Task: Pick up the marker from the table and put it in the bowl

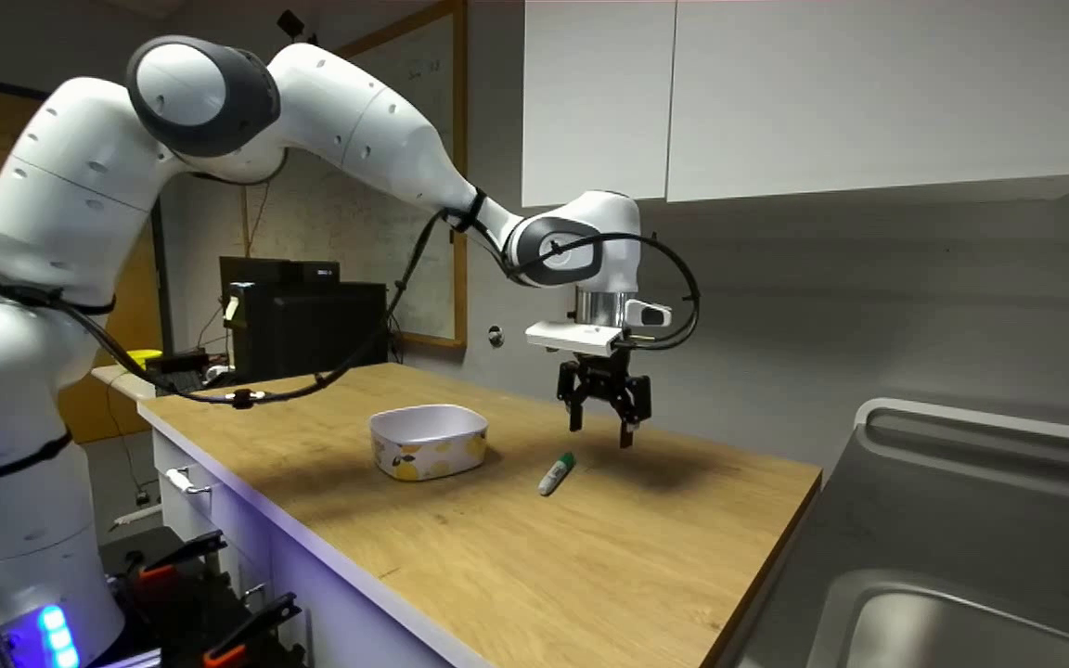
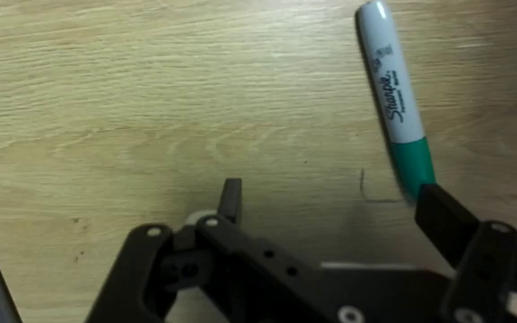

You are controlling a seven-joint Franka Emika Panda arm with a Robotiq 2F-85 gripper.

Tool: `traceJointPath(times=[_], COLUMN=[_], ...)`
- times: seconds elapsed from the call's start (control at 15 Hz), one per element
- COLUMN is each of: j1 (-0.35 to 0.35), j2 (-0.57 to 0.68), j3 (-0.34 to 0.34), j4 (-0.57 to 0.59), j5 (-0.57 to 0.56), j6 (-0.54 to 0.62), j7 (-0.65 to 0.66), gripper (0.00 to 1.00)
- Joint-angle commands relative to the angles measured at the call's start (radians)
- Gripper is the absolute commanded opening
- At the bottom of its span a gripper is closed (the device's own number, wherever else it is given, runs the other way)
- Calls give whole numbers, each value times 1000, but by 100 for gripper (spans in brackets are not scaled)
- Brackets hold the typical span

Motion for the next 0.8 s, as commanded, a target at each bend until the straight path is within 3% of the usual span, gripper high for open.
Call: traceJointPath(times=[0.0,0.33,0.73], j1=[25,56,93], j2=[-102,-102,-24], j3=[-4,-12,-5], j4=[-75,-73,-94], j5=[1,-11,-39], j6=[-27,-104,-113], j7=[-6,7,33], gripper=[100,100,100])
